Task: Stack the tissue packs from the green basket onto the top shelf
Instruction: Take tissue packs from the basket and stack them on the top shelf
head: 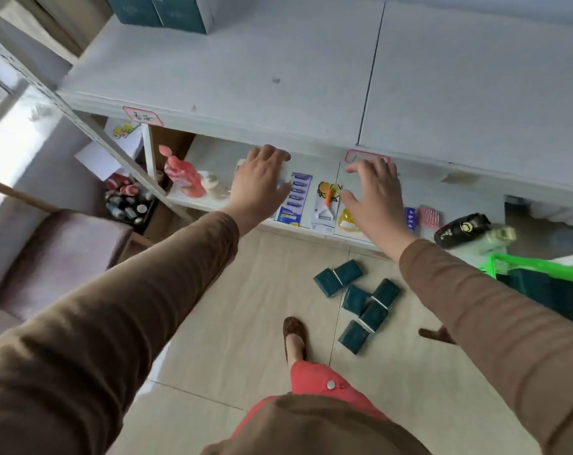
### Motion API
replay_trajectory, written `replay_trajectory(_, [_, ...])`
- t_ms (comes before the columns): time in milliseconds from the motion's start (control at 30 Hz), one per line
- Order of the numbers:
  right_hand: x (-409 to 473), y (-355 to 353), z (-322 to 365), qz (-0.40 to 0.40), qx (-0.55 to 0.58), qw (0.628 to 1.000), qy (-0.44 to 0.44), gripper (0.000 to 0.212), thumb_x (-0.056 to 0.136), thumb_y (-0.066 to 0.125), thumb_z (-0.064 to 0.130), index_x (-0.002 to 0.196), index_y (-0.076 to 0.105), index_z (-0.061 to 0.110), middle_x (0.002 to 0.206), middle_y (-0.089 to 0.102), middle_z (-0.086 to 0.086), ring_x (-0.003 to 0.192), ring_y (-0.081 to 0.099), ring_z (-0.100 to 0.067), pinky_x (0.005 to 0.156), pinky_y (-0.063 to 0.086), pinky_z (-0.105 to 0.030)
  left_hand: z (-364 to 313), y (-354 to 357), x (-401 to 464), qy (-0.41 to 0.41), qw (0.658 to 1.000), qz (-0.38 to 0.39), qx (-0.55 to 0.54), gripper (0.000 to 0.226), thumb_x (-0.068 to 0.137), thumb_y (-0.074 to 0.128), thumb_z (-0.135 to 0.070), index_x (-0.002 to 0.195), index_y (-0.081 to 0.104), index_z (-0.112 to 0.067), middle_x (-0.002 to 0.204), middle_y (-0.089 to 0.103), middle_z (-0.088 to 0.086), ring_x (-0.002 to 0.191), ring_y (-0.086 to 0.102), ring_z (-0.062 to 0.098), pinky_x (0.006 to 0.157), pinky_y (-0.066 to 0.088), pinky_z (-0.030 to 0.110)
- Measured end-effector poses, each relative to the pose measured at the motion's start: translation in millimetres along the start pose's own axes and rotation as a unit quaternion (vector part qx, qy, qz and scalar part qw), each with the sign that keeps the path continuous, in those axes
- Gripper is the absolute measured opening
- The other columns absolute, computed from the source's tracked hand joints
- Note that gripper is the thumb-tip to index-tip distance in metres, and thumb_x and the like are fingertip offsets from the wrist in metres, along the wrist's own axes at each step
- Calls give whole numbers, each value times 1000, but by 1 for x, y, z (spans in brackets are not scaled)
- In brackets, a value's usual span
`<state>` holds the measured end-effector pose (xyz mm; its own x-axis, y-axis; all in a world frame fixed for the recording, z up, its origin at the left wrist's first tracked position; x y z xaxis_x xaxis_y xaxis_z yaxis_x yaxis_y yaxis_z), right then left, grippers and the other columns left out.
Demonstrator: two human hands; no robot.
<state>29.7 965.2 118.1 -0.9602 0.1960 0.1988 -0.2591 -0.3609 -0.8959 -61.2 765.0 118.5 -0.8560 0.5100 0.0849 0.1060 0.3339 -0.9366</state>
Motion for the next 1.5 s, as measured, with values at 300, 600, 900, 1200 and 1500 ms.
replay_trajectory(300, [-178, -21, -106, 93, -13, 993, 74, 33, 87, 66, 25, 117, 57, 17, 118, 54, -6, 109, 45, -27, 89, 38, -38, -115, 96, -135, -25, 995, 100, -17, 45, 88, 66, -35, 129, 54, -21, 130, 55, 2, 123, 44, 23, 98, 44, 38])
replay_trajectory(600, [-264, -74, -269, 114, -10, 983, 141, 34, 86, 68, 23, 117, 59, 13, 115, 56, -10, 110, 47, -33, 95, 38, -41, -287, 188, -153, -19, 985, 152, -74, 42, 89, 64, -25, 130, 55, -21, 133, 53, 1, 124, 45, 21, 100, 42, 35])
replay_trajectory(900, [-315, -88, -484, 209, 31, 960, 186, 39, 92, 65, 19, 128, 53, 10, 128, 52, -13, 123, 46, -32, 100, 41, -42, -474, 343, -119, -34, 977, 203, -64, 41, 88, 61, -25, 128, 55, -18, 124, 55, 5, 117, 49, 25, 95, 43, 38])
replay_trajectory(1200, [-339, -33, -594, 218, 80, 897, 377, 75, 80, 81, 27, 138, 41, 0, 137, 46, -20, 125, 48, -39, 104, 39, -43, -556, 470, -45, -14, 970, 238, -35, 47, 83, 56, -7, 130, 51, -13, 125, 52, 7, 117, 47, 28, 86, 46, 41])
replay_trajectory(1500, [-353, 24, -603, 167, 18, 917, 362, 94, 70, 83, 27, 145, 32, 4, 137, 44, -18, 122, 42, -36, 105, 31, -38, -592, 547, 46, 223, 938, 222, 144, 64, 82, 54, 0, 141, 42, -19, 140, 43, 6, 125, 43, 27, 95, 42, 40])
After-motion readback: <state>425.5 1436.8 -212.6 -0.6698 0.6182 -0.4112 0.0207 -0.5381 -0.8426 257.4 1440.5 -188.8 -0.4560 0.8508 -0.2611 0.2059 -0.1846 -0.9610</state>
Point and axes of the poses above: each hand's wrist, its own x-axis towards the middle knuckle, its own y-axis out of the palm, z = x × y, the point moved 3 cm from there along x, towards the middle knuckle
